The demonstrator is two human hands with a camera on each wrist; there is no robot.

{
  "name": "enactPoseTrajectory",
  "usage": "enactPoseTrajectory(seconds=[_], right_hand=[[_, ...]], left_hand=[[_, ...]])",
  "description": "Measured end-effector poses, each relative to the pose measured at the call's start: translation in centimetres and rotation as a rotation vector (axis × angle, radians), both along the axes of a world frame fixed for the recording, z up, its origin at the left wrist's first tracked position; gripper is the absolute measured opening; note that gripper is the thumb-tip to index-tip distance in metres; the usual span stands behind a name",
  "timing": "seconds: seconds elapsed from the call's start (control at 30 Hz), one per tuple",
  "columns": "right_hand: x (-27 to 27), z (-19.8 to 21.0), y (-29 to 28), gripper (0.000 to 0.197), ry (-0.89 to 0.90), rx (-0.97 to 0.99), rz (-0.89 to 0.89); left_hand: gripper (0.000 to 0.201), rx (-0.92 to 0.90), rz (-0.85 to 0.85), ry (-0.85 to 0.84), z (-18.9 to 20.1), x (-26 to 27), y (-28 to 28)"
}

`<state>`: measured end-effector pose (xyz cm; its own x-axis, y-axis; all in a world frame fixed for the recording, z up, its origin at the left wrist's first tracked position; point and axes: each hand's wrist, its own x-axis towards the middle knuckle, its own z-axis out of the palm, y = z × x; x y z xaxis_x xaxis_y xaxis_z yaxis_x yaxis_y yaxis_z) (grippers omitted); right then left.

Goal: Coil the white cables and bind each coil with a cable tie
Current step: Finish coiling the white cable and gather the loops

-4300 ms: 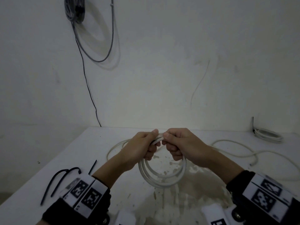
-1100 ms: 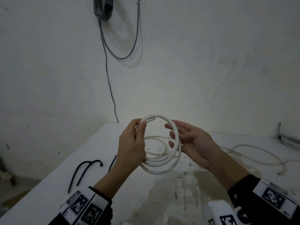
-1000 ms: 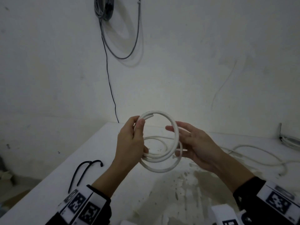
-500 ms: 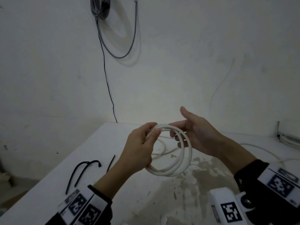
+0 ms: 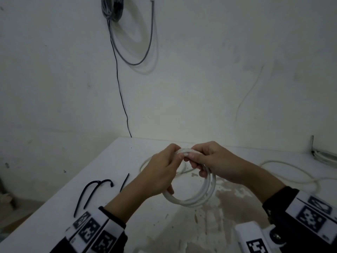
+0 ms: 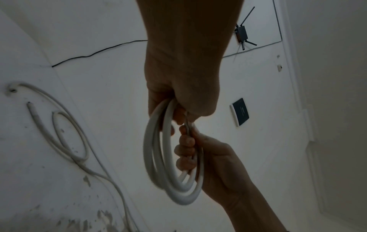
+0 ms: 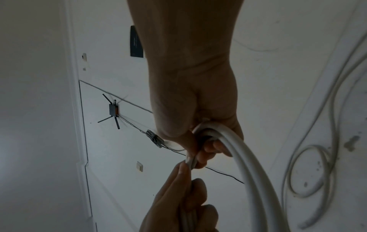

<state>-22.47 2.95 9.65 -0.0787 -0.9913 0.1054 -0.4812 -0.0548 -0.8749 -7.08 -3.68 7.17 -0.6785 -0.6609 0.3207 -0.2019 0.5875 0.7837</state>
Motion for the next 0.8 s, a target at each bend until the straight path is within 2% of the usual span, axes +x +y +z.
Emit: enactPoseTrajectory(seconds=[0.1, 0.2, 0.37, 0.43, 0.53, 0.63, 0.7, 0.8], right_hand=[[0.6, -0.8, -0.4, 0.023, 0.026, 0.048, 0.038], [1.7, -1.1, -0.9, 0.024, 0.02, 0.089, 0.083], [4.5, -2.0, -2.2, 0.026, 0.003, 0.119, 0.154], [5.9, -2.3, -2.9, 0.03, -0.015, 0.1, 0.167], [8.6, -2.8, -4.3, 0.051, -0.05, 0.055, 0.114], [11.6, -3.7, -6.2, 0.056, 0.068, -0.092, -0.006], [12.9, -4.4, -7.4, 0.058, 0.122, -0.149, -0.001], [13.9, -5.2, -8.6, 0.056, 0.14, -0.141, 0.119]], left_hand=[[0.025, 0.065, -0.043, -0.101, -0.5, 0.9, -0.5], [0.025, 0.038, -0.047, -0.118, -1.5, 2.0, -0.7], [0.024, -0.209, 0.129, -0.169, -3.2, 4.3, -1.5], [0.025, -0.22, 0.203, -0.141, -3.7, 5.6, -2.1], [0.027, -0.163, 0.277, -0.043, -3.9, 7.6, -2.6], [0.028, -0.079, 0.296, 0.01, -3.9, 9.8, -3.0], [0.031, 0.052, 0.257, -0.021, -3.7, 11.4, -3.3], [0.034, 0.362, 0.094, -0.015, -3.7, 14.2, -4.0]])
